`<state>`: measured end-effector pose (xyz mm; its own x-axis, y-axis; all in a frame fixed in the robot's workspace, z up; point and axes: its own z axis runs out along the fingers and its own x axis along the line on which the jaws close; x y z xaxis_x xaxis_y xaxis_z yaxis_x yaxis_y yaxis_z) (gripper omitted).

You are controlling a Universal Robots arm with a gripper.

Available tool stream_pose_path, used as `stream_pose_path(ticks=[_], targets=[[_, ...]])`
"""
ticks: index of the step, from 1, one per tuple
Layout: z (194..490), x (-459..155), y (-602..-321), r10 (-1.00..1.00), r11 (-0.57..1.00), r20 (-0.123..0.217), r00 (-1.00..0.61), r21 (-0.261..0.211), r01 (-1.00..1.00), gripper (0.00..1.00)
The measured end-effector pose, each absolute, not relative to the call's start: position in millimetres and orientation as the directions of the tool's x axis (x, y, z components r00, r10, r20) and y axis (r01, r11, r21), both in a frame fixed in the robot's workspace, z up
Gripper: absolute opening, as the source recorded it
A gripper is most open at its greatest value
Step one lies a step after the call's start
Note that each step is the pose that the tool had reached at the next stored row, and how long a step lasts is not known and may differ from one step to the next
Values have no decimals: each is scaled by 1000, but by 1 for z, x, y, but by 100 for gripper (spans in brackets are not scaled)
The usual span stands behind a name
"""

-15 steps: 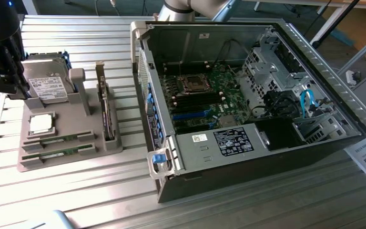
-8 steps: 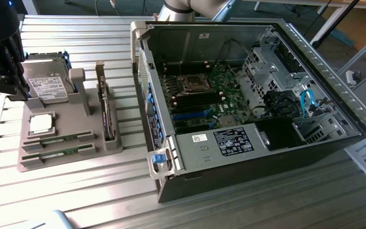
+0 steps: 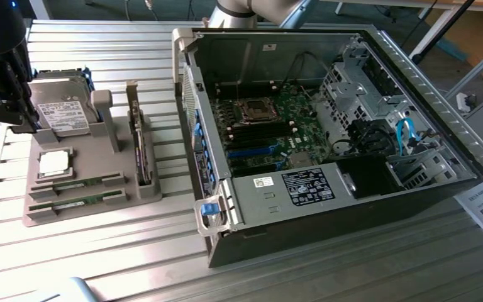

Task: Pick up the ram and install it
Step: 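Pick up the ram and move it above insertion slot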

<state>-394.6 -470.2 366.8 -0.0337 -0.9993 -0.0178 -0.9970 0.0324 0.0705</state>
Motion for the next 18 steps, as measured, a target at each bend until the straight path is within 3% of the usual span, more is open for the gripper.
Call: stream_pose_path(ticks=[7, 11, 18], targets=[[367, -395, -470, -999, 32, -18, -34, 66, -997, 24], [367, -395, -470, -999, 32, -19, -33, 30, -999, 24], [367, -395, -470, -1000, 1, -19, -2, 30, -1000, 24]])
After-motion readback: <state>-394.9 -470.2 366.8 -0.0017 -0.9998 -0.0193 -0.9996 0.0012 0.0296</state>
